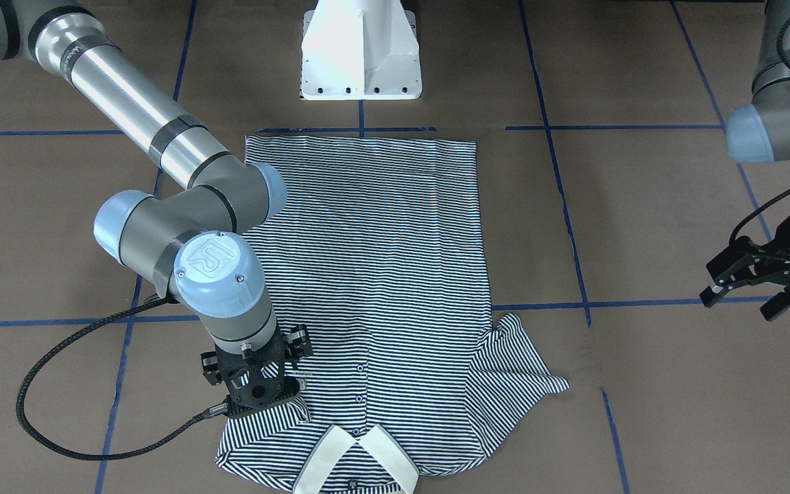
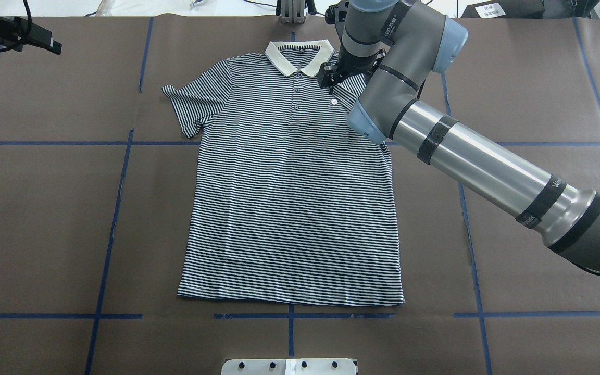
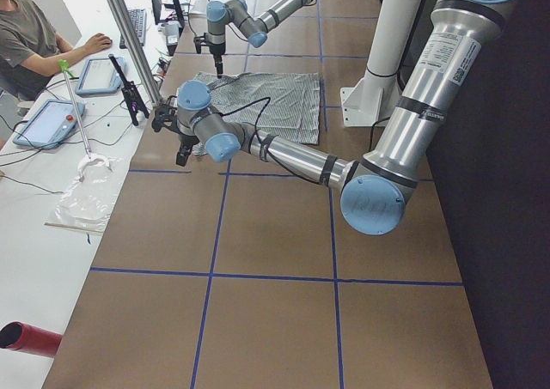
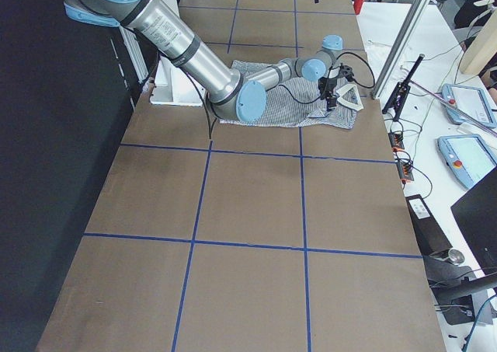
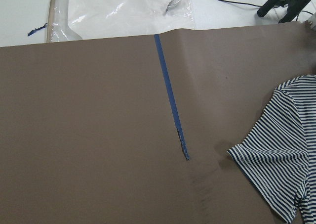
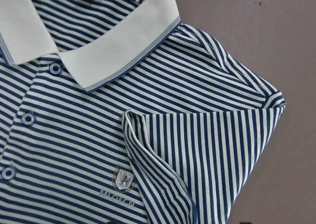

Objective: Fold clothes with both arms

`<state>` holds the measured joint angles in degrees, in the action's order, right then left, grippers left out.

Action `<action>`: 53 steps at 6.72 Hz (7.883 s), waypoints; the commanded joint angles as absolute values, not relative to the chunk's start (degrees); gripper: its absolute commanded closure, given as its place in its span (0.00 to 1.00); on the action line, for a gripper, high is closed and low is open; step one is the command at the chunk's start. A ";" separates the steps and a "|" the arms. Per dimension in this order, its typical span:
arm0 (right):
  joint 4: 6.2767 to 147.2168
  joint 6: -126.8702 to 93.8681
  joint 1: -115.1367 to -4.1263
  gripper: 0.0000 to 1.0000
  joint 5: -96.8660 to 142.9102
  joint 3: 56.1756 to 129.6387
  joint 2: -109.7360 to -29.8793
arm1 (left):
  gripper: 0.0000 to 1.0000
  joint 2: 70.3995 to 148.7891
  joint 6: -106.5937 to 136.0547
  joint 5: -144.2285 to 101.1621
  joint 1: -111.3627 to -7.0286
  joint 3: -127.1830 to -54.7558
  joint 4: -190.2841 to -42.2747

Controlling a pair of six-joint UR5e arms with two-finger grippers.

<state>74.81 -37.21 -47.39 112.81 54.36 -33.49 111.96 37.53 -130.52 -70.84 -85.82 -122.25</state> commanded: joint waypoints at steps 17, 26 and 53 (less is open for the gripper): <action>80.74 -39.10 -43.76 0.00 124.10 66.42 -38.15 | 0.00 113.72 44.51 -127.82 -67.45 -86.40 -122.17; 92.11 -50.54 -49.57 0.00 122.61 87.45 -45.09 | 0.03 129.37 60.91 -99.14 -47.47 -57.92 -139.66; 87.63 -50.19 -54.04 0.00 126.28 87.54 -49.74 | 0.00 155.64 81.83 -94.04 -38.23 -32.02 -153.51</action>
<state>87.62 -50.34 -52.81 124.77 87.53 -49.62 153.70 81.82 -93.94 -38.60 -35.71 -149.15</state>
